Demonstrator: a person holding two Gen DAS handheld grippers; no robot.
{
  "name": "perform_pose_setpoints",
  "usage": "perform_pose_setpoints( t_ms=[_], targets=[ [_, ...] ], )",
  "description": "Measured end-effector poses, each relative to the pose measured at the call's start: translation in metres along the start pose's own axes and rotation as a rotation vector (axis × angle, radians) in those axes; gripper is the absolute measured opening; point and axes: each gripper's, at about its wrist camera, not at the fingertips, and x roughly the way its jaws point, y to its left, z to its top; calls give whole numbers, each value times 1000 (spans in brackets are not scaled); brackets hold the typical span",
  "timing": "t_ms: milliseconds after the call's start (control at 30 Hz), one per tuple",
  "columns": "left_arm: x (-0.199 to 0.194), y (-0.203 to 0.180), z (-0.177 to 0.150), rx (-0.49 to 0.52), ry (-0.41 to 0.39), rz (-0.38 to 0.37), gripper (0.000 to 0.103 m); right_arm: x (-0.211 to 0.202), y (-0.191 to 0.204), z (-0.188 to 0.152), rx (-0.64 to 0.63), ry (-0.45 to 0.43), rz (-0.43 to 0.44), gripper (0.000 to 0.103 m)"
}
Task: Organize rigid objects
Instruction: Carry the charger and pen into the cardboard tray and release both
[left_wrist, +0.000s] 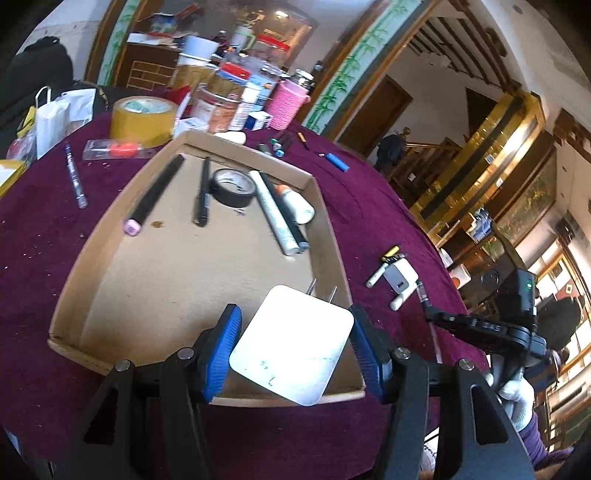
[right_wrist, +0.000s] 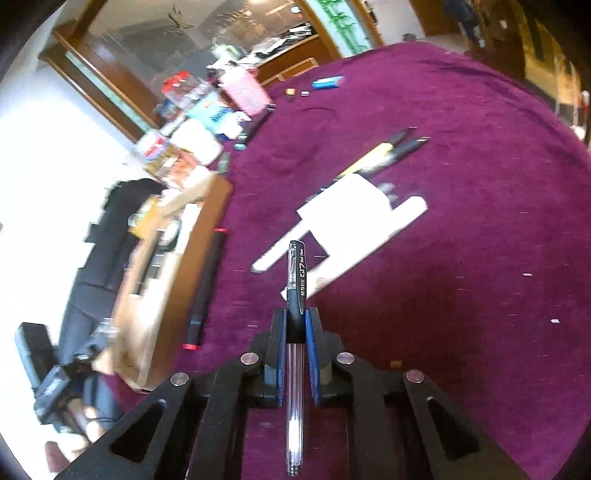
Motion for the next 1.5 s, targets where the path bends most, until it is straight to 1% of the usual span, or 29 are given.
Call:
perform_pose_setpoints(
  t_ms=[100,167,267,333,467,600,667,767,867,967,1067,1133,1233,1267,1367,1433,1500],
  targets=[
    [0,8,10,-5,5,37,58,3,25,8,-45,5,67,11],
    [2,11,19,4,9,69,58,10,44,15,-72,24,125,11],
    [12,14,38,25,28,114,58,31,79,25,-119,70,199,12],
    [21,17,50,31,46,149,58,49,101,29,-160,100,216,12],
    [41,30,73,16,89,210,58,96,136,36,-201,177,215,12],
    [62,45,91,-14,131,227,58,137,155,41,-234,241,177,12],
    [75,51,101,-28,154,247,58,151,159,44,-247,260,154,12],
    [87,57,110,-35,169,270,58,170,164,50,-263,278,119,12],
    [95,63,115,-43,177,294,58,177,167,53,-283,270,85,12],
    [100,69,117,-71,178,276,58,182,167,58,-290,270,70,12],
    [100,69,118,-84,167,266,62,184,169,59,-297,275,68,15],
    [94,70,119,-114,146,240,69,185,168,61,-293,272,66,16],
    [79,70,120,-136,101,232,72,184,169,61,-294,270,77,26],
    [73,69,120,-141,85,227,72,183,170,60,-303,267,78,28],
    [46,66,117,-159,30,201,73,179,176,57,-329,260,92,29],
    [24,62,111,-162,-20,198,77,173,180,56,-336,249,135,29],
    [3,58,103,-170,-67,193,79,171,187,57,-333,238,160,31]
  ],
)
